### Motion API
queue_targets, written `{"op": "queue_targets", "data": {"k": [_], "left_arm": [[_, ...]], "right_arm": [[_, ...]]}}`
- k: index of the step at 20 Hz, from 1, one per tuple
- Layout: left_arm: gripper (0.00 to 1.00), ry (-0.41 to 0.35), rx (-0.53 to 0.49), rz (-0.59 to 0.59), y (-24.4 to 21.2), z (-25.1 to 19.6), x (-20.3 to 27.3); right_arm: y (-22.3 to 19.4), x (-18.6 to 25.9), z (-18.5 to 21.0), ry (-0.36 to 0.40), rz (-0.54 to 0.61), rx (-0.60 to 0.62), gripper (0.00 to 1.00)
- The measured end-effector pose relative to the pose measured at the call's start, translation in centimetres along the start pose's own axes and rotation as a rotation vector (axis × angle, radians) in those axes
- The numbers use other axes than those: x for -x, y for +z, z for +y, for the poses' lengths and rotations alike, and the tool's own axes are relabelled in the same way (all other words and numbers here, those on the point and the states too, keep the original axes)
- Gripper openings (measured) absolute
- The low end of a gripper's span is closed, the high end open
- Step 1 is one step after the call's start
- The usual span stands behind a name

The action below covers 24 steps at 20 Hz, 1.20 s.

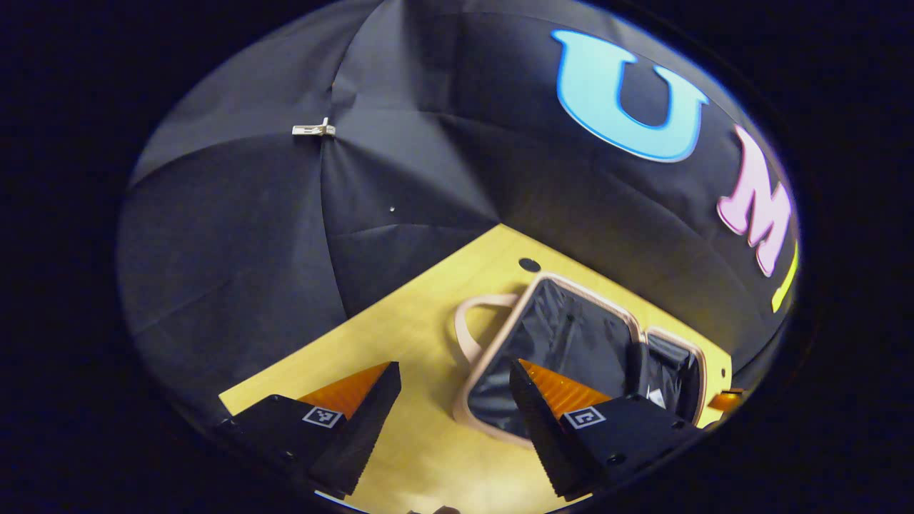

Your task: First open the suitcase, pack the skin care products into it, and then close the suitcase.

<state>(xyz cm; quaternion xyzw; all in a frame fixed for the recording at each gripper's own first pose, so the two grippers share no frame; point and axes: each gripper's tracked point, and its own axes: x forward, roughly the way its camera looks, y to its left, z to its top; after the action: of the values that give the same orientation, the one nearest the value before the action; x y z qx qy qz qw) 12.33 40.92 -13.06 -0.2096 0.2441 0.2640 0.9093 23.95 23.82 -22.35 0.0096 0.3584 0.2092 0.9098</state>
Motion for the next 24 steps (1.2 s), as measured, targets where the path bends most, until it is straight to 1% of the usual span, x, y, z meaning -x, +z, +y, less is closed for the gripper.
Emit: {"op": "queue_targets", "data": {"k": [2, 5, 6, 7, 8, 10, 13, 14, 15, 16, 17, 18, 19, 20, 22, 24], "left_arm": [[0.96, -0.005, 0.062, 0.010, 1.3, 1.3, -3.4], [0.96, -0.078, 0.187, 0.112, 0.7, 1.1, -8.0], [0.96, -0.063, 0.204, 0.139, 0.2, 1.8, -9.3], [0.96, -0.059, 0.211, 0.159, -0.4, 2.3, -10.8], [0.95, -0.074, 0.223, 0.175, -0.6, 2.1, -11.9], [0.93, -0.138, 0.242, 0.203, -0.9, 0.7, -13.0], [0.86, -0.136, 0.197, 0.249, -2.2, -0.1, -14.2], [0.81, -0.144, 0.190, 0.239, -2.0, -0.5, -14.6], [0.79, -0.170, 0.199, 0.251, -1.9, -1.3, -14.8], [0.67, -0.176, 0.213, 0.275, -2.1, -1.7, -14.6], [0.64, -0.168, 0.219, 0.295, -2.2, -1.7, -14.0], [0.22, -0.155, 0.222, 0.282, -2.1, -1.9, -14.0], [0.20, -0.159, 0.208, 0.257, -1.2, -2.4, -13.6], [0.15, -0.169, 0.167, 0.231, -0.4, -3.0, -12.8], [0.09, -0.174, 0.011, 0.145, 2.6, -3.7, -10.6], [0.06, -0.216, -0.093, 0.059, 6.2, -5.4, -7.2]], "right_arm": [[-0.3, 2.7, -0.8, -0.013, -0.022, 0.012, 0.97], [-1.6, 5.5, -2.1, -0.039, -0.022, -0.017, 0.97], [-1.8, 6.4, -2.7, -0.055, -0.026, -0.031, 0.98], [-2.3, 7.1, -3.0, -0.063, -0.018, -0.037, 0.98], [-2.8, 7.7, -3.5, -0.072, -0.014, -0.039, 0.97], [-3.5, 8.4, -4.4, -0.100, -0.013, -0.046, 0.98], [-4.5, 8.9, -5.3, -0.135, 0.002, -0.055, 0.98], [-4.4, 9.2, -5.4, -0.139, -0.003, -0.047, 0.98], [-4.2, 9.5, -5.3, -0.144, -0.013, -0.037, 0.97], [-4.1, 9.7, -5.4, -0.144, -0.023, -0.026, 0.98], [-4.2, 9.9, -5.3, -0.145, -0.026, -0.021, 0.97], [-4.3, 10.1, -5.5, -0.146, -0.026, -0.020, 0.97], [-4.5, 10.2, -5.8, -0.150, -0.023, -0.019, 0.97], [-4.6, 10.3, -6.1, -0.156, -0.016, -0.025, 0.98], [-4.3, 10.7, -6.9, -0.159, -0.027, -0.042, 0.98], [-4.4, 11.2, -8.3, -0.178, -0.034, -0.040, 0.97]]}}
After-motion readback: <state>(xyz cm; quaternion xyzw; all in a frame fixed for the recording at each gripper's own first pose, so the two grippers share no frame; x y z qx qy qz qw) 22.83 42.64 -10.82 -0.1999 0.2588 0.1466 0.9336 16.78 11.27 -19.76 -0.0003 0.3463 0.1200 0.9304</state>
